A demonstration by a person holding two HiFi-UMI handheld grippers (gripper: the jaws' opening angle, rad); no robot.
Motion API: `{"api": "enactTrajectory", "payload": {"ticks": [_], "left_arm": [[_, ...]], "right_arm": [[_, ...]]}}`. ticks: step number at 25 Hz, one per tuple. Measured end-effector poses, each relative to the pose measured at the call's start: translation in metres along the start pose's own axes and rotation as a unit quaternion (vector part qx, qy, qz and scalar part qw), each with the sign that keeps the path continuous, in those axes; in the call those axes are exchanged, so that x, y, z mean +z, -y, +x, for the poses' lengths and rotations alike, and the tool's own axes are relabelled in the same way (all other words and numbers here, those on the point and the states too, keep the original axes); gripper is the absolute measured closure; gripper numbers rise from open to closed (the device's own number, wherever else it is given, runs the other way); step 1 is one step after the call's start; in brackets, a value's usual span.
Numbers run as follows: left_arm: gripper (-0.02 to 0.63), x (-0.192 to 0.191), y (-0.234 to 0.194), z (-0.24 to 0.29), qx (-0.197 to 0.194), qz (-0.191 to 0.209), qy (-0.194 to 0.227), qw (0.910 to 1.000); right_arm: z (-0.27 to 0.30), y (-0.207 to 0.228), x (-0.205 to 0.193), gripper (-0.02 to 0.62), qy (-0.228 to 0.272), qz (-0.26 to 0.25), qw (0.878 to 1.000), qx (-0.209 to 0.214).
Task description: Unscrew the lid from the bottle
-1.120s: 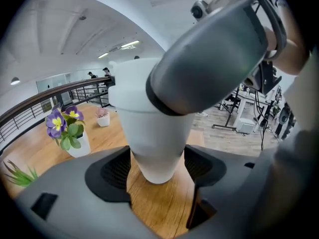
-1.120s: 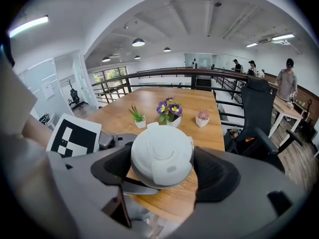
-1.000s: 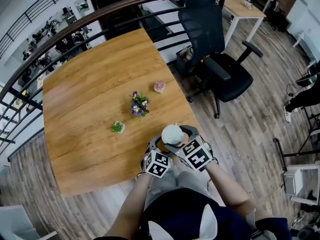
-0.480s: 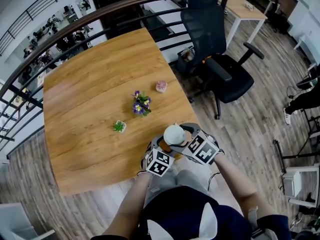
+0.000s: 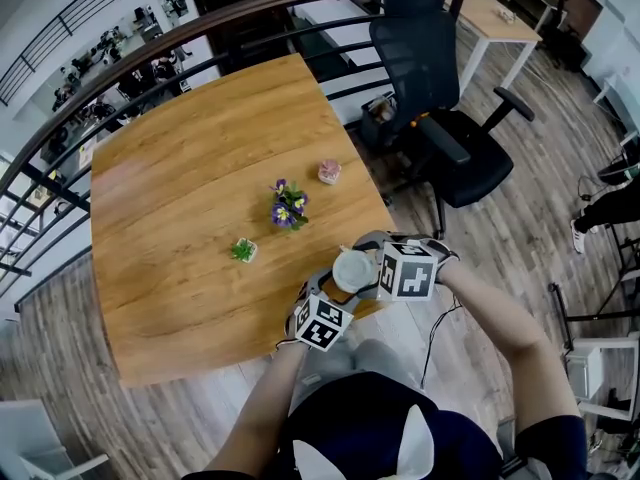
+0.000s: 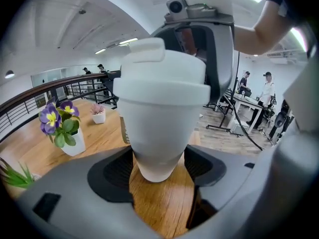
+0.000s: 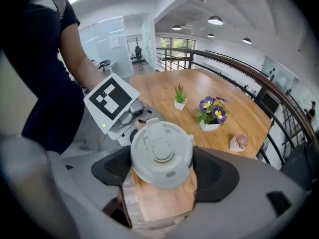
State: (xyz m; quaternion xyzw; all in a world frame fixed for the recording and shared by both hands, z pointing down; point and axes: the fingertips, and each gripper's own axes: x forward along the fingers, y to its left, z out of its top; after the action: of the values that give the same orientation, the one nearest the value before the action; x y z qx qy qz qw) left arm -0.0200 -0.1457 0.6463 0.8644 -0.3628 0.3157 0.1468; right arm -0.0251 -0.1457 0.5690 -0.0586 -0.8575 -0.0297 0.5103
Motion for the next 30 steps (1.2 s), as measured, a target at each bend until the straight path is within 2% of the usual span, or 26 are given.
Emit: {"api": "enactTrajectory", "payload": {"ticks": [5,8,10,13,16,18,20,22,26,28,30], "left_arm": [[0.284,0.0,0.001,0.001,-0.002,-0.004,0.0,1.0],[0.284,0.001,0.001,0.0,0.0,-0.006,0.001,1.0],[0.284,0.0,0.001,-0.001,0.0,-0.008,0.0,1.0],[0.284,-0.001,0.001,-0.001,-0.002,-0.009,0.0,1.0],[0.283,-0.001,0.002,-0.001,-0.003,-0.01,0.001,0.9999],[0.284,0.0,0.001,-0.001,-0.002,-0.011,0.003,0.9999],[0.284,0.0,0.001,-0.002,-0.003,-0.012,0.003,0.9999],[0.284,-0.001,0.001,-0.002,-0.004,-0.013,0.003,0.9999],[0.284,0.0,0.002,-0.002,-0.005,-0.017,0.004,0.9998],[0.284,-0.001,0.001,-0.003,-0.004,-0.018,0.004,0.9998],[0.284,0.0,0.001,-0.002,-0.003,-0.018,0.003,0.9998]], "right_arm": [[0.0,-0.002,-0.002,0.209,-0.048,-0.081,0.995,0.025],[0.0,-0.001,-0.002,0.207,-0.092,-0.119,0.989,0.015],[0.0,-0.001,-0.001,0.207,-0.098,-0.125,0.987,0.003],[-0.001,-0.002,-0.001,0.201,-0.069,-0.091,0.993,-0.017],[-0.007,-0.003,0.008,0.18,0.002,-0.016,0.999,-0.035],[-0.014,0.001,0.015,0.175,0.052,0.042,0.996,-0.066],[-0.019,0.008,0.018,0.172,0.091,0.103,0.984,-0.116],[-0.021,0.012,0.02,0.167,0.129,0.173,0.963,-0.161],[-0.025,0.017,0.018,0.172,0.199,0.314,0.9,-0.228],[-0.021,0.018,0.014,0.17,0.205,0.351,0.879,-0.249],[-0.017,0.018,0.013,0.167,0.2,0.365,0.869,-0.27]]}}
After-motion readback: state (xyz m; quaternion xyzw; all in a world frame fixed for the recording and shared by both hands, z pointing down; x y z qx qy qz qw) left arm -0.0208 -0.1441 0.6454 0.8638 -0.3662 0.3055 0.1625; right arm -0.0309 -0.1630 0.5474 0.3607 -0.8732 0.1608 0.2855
